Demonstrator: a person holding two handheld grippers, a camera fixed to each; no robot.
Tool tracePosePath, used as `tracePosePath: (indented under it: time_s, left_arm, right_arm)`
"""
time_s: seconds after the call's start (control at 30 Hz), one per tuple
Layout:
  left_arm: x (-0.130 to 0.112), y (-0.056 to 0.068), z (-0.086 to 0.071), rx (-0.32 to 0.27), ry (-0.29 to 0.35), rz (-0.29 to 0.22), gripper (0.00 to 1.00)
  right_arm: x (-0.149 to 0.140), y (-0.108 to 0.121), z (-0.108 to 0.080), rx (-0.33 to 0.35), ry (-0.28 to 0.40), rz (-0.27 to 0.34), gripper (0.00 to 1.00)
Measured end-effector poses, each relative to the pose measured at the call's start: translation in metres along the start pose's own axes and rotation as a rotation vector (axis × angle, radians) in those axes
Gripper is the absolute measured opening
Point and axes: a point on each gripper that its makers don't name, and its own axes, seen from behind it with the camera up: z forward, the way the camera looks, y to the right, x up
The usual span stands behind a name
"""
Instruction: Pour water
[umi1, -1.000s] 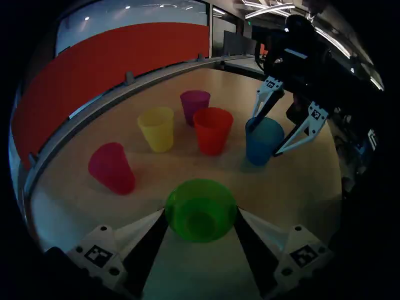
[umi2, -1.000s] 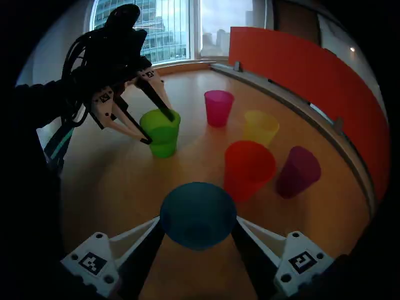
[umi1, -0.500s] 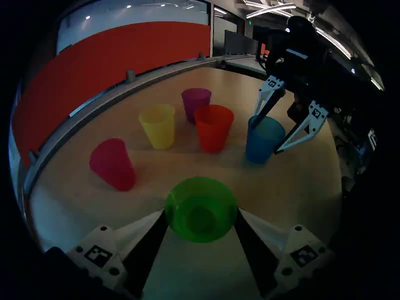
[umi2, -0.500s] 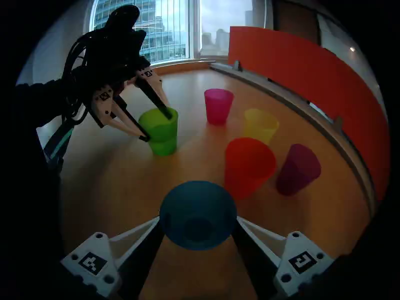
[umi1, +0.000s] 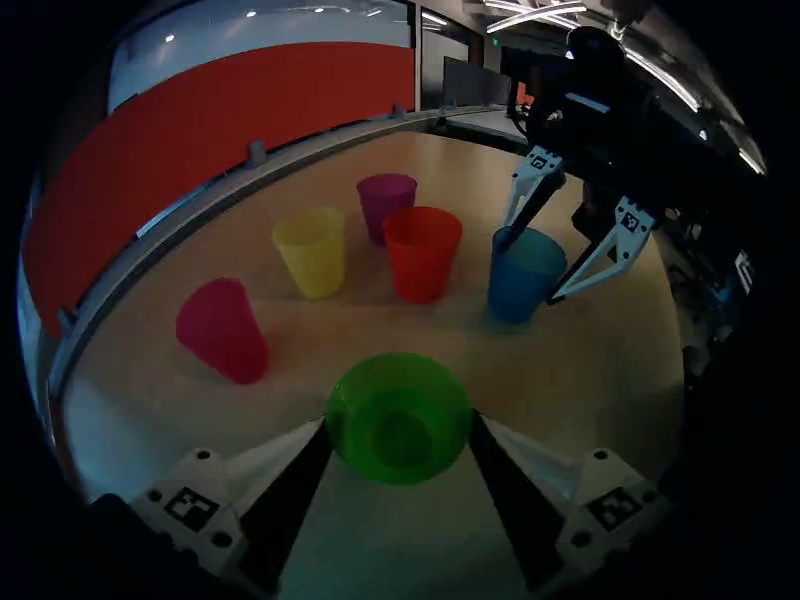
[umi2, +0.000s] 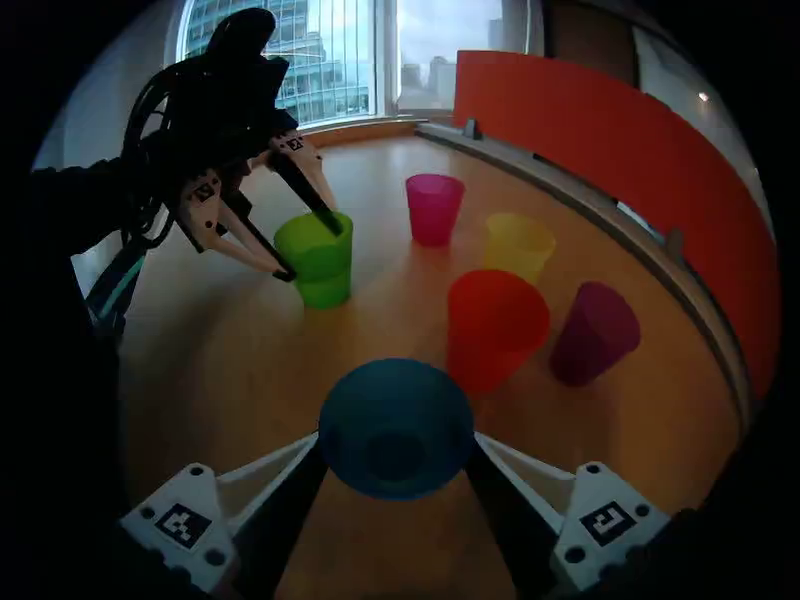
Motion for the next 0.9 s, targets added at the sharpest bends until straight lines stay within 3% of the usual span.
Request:
tracePosePath:
  time_s: [0.47,0.9]
  left_arm:
    - [-0.002,-0.003,0.001,0.015,-0.008,0.000,0.96]
    - [-0.024,-0.008,-0.009,0.034,-0.026,-0.027,0.96]
  right_arm:
    - [-0.004,0.001,-0.001,-0.011,-0.004,0.007,1.00]
    - [-0.022,0.004,-0.015,-0.039,-0.018,0.029,1.00]
